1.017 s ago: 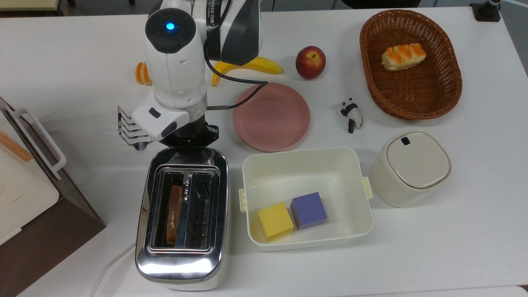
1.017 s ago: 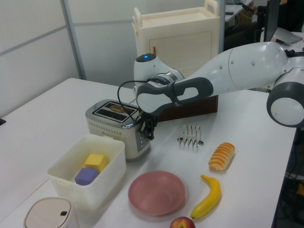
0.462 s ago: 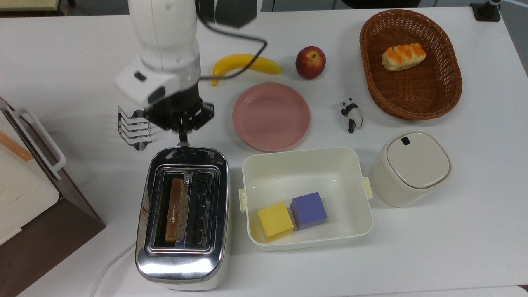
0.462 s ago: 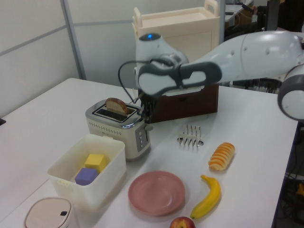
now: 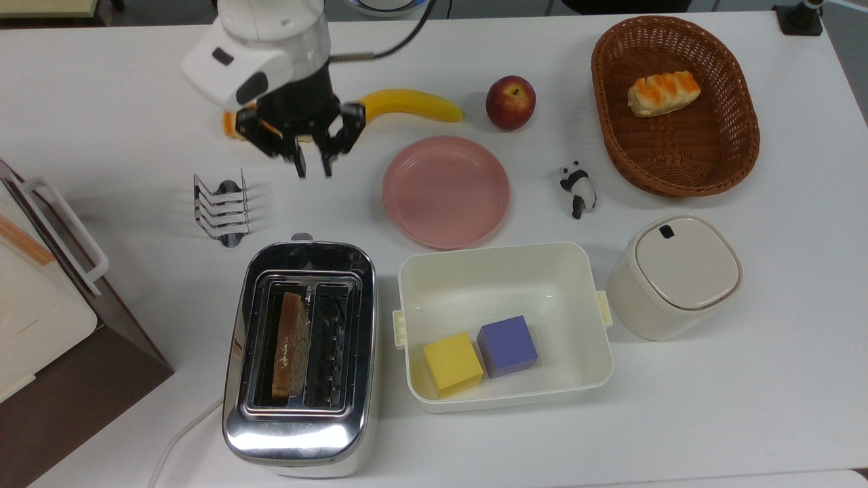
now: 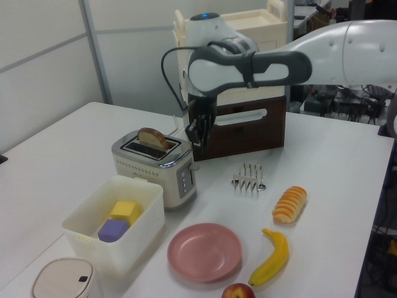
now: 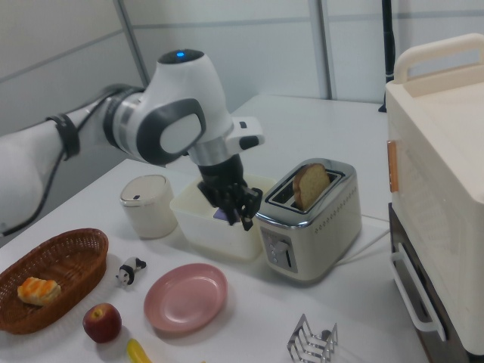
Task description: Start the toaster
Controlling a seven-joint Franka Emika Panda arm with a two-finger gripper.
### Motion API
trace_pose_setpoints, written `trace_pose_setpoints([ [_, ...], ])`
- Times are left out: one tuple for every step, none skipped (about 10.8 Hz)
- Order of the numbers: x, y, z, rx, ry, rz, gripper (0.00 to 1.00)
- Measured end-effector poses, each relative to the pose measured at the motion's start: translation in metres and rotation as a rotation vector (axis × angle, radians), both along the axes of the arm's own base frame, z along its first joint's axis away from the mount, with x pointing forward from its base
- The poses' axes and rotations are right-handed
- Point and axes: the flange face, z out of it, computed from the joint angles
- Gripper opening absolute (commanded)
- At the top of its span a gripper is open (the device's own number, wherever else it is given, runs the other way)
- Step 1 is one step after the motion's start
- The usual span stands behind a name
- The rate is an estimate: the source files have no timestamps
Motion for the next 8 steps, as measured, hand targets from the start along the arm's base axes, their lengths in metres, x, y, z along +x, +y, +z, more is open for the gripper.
trace_pose_setpoints([
  [-0.012,0.003,0.010,0.009,0.044,0.005,1.00],
  [-0.025,0.009,0.020,0.017,0.089,0.015,1.00],
  [-0.037,0.013,0.031,0.008,0.124,0.027,1.00],
  [-0.047,0.016,0.042,-0.003,0.145,0.035,1.00],
  [-0.054,0.016,0.049,-0.007,0.154,0.031,1.00],
  [-0.058,0.013,0.052,-0.017,0.153,0.006,1.00],
  [-0.060,0.011,0.053,-0.033,0.153,-0.016,1.00],
  [-0.060,0.010,0.053,-0.041,0.154,-0.028,1.00],
])
